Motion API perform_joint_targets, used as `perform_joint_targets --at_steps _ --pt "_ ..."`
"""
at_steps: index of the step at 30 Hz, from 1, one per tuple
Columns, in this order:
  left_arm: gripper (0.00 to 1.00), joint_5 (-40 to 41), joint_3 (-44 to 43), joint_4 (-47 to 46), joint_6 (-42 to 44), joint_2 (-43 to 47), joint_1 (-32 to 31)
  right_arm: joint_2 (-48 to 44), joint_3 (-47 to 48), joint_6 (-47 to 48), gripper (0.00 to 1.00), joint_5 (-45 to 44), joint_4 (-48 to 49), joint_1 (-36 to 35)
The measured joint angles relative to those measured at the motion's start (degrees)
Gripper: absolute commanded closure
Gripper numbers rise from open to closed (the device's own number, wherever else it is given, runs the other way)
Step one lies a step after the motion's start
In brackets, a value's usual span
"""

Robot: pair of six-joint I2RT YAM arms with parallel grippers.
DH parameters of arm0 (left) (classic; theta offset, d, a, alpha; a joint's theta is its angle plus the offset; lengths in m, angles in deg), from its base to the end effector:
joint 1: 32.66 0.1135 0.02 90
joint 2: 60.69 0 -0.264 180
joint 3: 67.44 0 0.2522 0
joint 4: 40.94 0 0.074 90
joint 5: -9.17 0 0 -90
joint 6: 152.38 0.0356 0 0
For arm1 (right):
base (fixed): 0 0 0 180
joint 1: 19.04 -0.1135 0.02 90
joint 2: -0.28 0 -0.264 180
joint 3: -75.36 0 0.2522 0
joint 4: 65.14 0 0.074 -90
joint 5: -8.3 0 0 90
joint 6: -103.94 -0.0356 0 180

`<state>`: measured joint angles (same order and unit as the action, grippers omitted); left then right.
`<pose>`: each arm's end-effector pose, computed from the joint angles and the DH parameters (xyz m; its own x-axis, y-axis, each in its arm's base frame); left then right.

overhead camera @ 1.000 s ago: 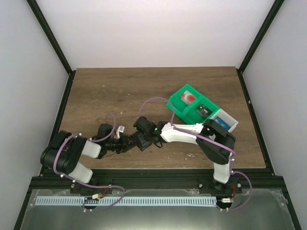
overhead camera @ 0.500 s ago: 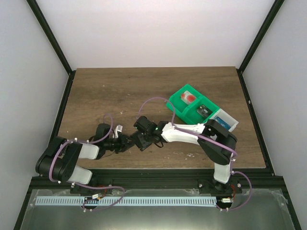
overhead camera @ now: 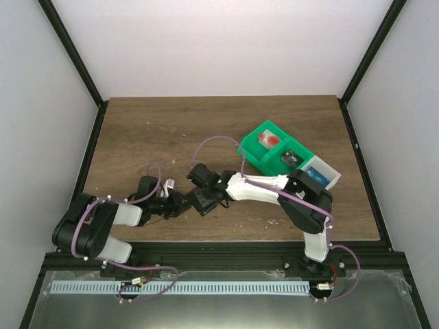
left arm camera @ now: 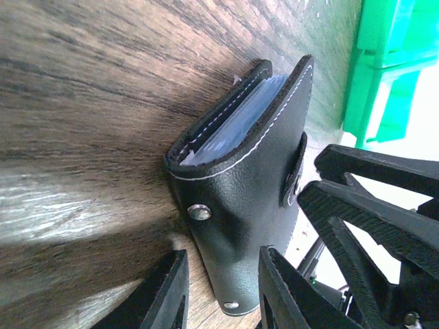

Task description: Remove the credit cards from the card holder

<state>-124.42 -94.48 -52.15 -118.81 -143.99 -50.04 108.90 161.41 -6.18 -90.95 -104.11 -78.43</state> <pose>0.1833 -0.0831 0.0954 -0.9411 -0.3378 0.0159 -0.1861 0.4779 -0.8585 0.2031 0.3320 0.1709 -0.6991 -0.5149 -0.4961 -0.6070 0.7941 0.0312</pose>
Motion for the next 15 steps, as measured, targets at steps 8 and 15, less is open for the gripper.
perform_joint_targets --at_steps 8,15 --pt "0.7 0.0 -0.6 -1.6 0.2 -1.7 0.0 1.6 0.1 1.3 0.71 0.4 0.2 0.0" --pt "0.73 0.7 -1.4 -1.0 1.6 -2.3 0.0 1.6 0.0 1.7 0.69 0.9 0.3 0.0"
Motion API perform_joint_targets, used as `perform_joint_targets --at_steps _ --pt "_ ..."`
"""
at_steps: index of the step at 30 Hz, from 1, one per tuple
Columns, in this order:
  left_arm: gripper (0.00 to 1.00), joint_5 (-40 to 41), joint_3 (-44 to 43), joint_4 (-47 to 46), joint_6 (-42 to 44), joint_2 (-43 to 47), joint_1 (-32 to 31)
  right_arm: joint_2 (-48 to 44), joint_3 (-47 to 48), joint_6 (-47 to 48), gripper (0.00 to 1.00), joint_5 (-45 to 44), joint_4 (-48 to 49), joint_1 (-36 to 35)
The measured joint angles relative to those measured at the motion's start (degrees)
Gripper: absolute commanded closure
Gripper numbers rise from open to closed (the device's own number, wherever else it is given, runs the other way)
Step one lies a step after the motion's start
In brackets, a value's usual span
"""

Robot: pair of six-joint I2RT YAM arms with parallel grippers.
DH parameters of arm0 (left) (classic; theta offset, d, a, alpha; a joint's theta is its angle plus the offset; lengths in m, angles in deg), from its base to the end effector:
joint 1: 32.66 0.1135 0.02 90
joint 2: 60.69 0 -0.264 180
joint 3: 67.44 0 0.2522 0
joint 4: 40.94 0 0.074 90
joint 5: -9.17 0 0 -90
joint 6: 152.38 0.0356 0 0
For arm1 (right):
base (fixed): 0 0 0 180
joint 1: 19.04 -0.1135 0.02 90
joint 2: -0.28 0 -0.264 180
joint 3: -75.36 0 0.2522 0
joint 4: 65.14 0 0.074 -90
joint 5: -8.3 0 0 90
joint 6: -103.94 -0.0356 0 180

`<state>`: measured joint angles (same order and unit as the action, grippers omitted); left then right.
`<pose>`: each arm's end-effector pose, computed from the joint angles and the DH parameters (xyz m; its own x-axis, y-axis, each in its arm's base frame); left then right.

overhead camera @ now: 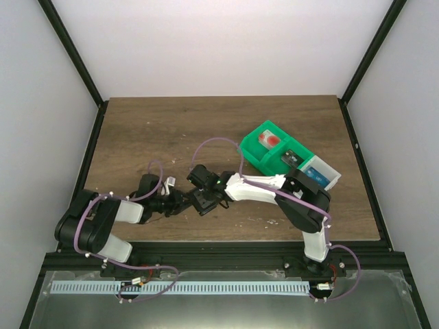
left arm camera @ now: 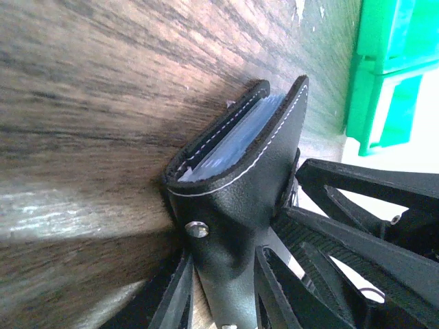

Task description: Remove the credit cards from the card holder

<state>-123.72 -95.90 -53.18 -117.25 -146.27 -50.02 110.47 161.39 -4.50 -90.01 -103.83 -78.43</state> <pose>0.1908 -0.0850 0.0943 -0.9428 -0.3331 -0.0150 -0.1601 0.4918 -0.8559 0.2036 0.3340 0.1609 -0.6886 -0.5492 -0.4736 -0.6327 0.7741 0.0223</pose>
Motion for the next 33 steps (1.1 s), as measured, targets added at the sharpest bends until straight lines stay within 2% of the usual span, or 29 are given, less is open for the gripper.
perform_joint_targets --at_steps 10,17,22,33 --pt "0.74 1.0 -1.3 1.4 1.2 -0.5 0.0 0.0 0.0 0.0 0.72 -0.7 -0.2 0.0" --pt "0.74 1.0 -2.3 1.3 1.6 -1.7 0.0 0.0 -0.5 -0.5 0.83 -2.1 0.3 0.0" --pt "0.73 0.5 -2.6 1.0 1.6 -2.3 0.1 -0.3 -1.1 -0.7 0.99 -3.0 1.1 -0.1" --pt "0.73 -0.7 -3.0 -1.1 2.3 -4.3 0.1 -3.7 -5.4 -1.3 1.0 -3.4 4.2 -0.1"
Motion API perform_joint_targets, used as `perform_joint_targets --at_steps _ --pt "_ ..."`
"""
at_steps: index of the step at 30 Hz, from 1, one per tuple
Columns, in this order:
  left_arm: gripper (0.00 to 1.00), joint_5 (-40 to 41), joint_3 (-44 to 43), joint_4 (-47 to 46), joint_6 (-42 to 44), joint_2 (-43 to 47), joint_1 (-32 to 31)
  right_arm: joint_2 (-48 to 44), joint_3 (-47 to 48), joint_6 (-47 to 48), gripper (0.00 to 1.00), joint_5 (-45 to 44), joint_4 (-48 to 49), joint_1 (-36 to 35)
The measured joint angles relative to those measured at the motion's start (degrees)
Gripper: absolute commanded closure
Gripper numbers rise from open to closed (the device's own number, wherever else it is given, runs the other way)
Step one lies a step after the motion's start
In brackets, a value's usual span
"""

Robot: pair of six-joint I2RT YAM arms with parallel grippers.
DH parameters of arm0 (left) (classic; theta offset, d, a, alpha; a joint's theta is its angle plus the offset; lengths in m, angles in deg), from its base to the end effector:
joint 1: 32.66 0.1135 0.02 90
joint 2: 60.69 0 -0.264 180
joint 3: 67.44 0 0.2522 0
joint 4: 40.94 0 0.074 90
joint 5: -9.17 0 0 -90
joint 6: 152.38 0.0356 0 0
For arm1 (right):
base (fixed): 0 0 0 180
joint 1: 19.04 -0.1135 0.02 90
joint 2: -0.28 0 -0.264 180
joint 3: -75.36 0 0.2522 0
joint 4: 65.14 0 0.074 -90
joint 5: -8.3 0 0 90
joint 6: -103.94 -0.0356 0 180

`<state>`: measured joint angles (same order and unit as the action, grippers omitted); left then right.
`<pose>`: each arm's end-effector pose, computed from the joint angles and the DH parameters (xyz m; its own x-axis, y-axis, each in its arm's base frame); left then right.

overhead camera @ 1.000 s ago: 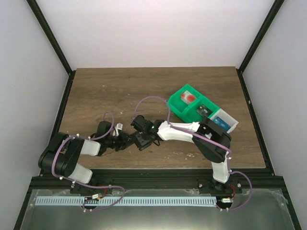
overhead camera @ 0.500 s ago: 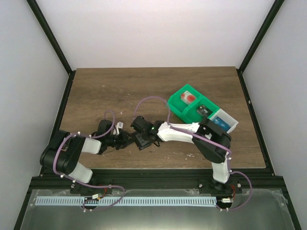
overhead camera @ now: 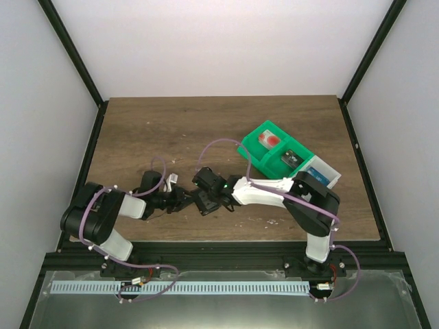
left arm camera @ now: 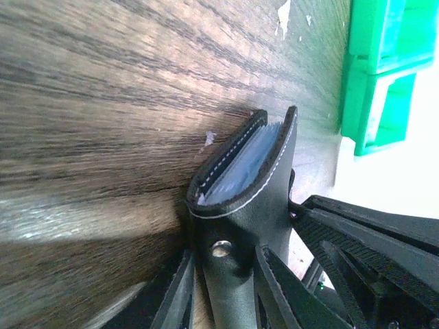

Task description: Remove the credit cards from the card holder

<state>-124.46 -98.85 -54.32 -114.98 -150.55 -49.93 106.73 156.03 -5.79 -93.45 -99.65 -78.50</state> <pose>0.2045 -0.0893 0.0919 -0.9510 -0.3065 -0.0409 -0.1239 0.4989 -0.8578 0.1972 0.3200 0.1625 -0.6828 -0.5068 -0.5262 -0.5965 0.8026 0.0008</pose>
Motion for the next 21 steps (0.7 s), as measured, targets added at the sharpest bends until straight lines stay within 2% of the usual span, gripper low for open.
perform_joint_targets --at_steps 5,9,12,17,21 --pt "0.73 -0.9 -0.6 -0.4 0.1 -1.0 0.0 -3.1 -4.0 -1.0 1.0 0.8 1.2 0.0" --pt "0.8 -1.0 -0.7 0.0 0.2 -1.0 0.0 -6.0 -7.5 -2.0 1.0 1.0 3.0 0.0" --pt "0.8 -0.5 -1.7 3.2 1.4 -0.4 -0.1 -10.0 -12.4 -3.0 0.99 2.9 6.2 0.1" --pt "0.77 1.8 -1.9 11.1 2.3 8.2 -0.7 -13.4 -17.4 -7.8 1.0 7.0 11.6 0.1" --pt "0.78 2.7 -1.9 12.0 1.2 14.5 -4.2 -15.2 -20.5 -11.4 1.0 9.2 15.3 0.1"
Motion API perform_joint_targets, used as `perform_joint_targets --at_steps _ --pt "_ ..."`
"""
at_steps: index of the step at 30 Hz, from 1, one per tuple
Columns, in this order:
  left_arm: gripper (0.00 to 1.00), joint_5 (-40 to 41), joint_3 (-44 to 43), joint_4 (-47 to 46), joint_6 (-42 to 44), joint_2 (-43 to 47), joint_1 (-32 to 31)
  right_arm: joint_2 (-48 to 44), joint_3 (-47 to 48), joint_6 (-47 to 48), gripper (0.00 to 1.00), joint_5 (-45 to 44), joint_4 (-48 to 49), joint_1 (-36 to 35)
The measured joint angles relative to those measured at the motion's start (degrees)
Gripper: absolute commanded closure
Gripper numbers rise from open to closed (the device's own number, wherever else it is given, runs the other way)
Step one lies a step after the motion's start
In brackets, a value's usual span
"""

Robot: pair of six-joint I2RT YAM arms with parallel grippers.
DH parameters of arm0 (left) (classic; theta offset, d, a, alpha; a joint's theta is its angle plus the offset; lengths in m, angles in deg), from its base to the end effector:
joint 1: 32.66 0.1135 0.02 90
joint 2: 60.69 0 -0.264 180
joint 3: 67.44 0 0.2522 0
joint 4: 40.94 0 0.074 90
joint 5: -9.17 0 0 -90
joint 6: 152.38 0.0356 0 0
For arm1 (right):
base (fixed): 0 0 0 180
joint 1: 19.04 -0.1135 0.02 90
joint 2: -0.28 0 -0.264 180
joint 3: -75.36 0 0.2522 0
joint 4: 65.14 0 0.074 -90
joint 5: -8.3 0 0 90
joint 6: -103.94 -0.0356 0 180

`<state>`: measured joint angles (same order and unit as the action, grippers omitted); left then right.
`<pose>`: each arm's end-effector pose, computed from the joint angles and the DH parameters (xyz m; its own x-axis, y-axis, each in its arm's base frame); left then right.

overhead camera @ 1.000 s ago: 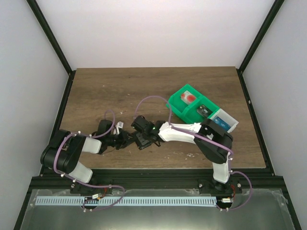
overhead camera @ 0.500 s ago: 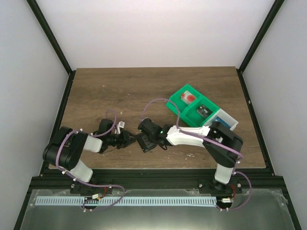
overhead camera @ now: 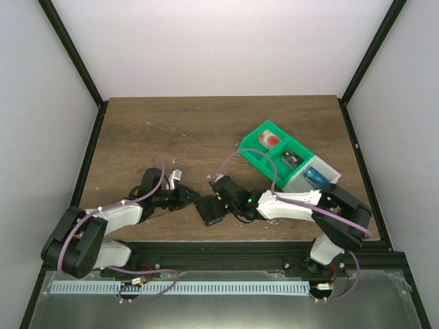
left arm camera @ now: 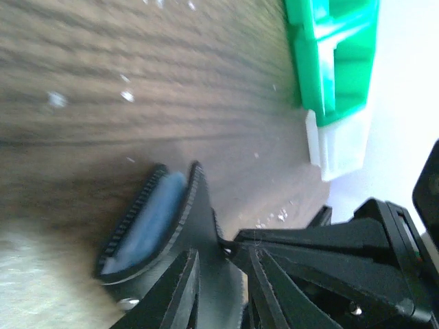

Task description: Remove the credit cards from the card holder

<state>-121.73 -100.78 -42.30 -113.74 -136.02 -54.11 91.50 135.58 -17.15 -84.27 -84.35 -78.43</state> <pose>0.1936 -0.1011 0.1345 -0.9556 -0.2589 -0.1409 -0.0120 0.5118 -0.8590 0.1602 0.2676 0.1634 -0.7715 -0.2909 -0.5658 -0.5217 0.7983 0.3010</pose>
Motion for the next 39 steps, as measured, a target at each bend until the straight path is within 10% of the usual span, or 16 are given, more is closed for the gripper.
perform_joint_targets --at_steps 25,39 --pt "0.79 0.8 -0.5 -9.2 -0.7 -12.5 -6.5 -6.5 -8.0 -4.4 0.99 -2.8 6.0 2.2" --pt "0.38 7.7 -6.9 6.7 2.7 -4.4 -6.5 -12.9 -8.9 -4.7 1.0 0.0 5.4 2.8"
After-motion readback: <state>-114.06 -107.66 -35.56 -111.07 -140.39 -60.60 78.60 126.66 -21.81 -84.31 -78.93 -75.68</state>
